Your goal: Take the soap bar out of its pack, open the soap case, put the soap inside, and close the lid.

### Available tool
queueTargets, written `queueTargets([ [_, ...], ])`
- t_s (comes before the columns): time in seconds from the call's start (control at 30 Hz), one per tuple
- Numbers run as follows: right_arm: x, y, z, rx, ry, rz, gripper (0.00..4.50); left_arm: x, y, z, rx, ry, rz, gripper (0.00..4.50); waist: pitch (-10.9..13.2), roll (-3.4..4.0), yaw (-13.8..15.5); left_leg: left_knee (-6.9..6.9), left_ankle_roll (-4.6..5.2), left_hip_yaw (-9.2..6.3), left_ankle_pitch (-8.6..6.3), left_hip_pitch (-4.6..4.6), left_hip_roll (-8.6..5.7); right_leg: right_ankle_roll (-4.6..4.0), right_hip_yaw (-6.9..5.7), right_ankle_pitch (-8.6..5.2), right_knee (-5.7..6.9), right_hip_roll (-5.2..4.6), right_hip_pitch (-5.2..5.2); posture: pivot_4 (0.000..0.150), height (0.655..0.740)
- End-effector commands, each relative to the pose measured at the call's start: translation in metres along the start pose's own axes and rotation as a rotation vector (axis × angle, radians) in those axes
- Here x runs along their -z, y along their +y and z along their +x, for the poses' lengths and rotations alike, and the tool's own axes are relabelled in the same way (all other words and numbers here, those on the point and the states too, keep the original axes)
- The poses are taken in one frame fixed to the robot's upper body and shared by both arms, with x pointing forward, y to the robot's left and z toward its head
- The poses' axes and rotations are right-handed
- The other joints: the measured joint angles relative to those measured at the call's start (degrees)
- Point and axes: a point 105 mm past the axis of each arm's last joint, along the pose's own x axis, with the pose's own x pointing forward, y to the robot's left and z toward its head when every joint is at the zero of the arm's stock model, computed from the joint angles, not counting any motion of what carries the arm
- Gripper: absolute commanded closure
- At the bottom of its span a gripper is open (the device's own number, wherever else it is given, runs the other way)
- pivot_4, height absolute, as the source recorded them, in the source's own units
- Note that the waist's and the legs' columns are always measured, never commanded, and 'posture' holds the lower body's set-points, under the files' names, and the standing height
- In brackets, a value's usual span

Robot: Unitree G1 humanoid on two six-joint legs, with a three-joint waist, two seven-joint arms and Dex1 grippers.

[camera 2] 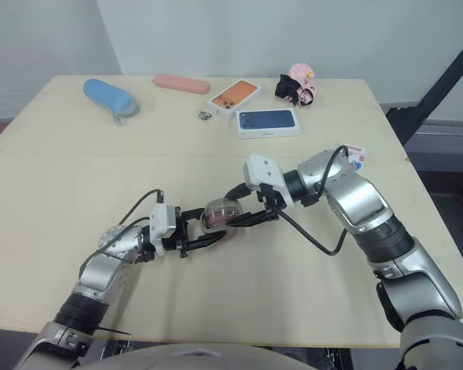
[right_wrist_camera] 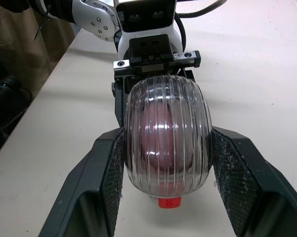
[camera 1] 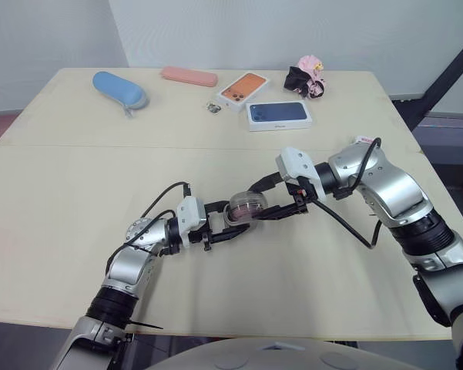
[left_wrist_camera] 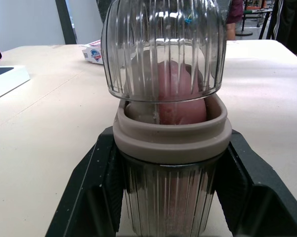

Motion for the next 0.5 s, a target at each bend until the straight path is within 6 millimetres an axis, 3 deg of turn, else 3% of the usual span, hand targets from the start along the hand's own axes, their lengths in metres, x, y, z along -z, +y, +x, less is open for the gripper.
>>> queueTargets([
  [0.03,-0.0022,0.0016,0.0003,-0.003,-0.007,-0.032,1.81,-0.0008,0.0022,-0.0021,-0.007,0.012,0.015,2.57,0.0,0.0,0.03,0.0,0.0,0.0,0.0,0.0,0.0,0.0,0.0,0.0,0.0,0.0,0.0,0.15,0.74],
  [0.5,0.0075,-0.0009,0.0098,-0.01,0.027,-0.026,1.81,-0.0009,0.0007,-0.0033,-0.014,0.015,0.017,2.57,0.0,0.0,0.01,0.0,0.0,0.0,0.0,0.0,0.0,0.0,0.0,0.0,0.0,-0.01,0.02,0.15,0.74],
])
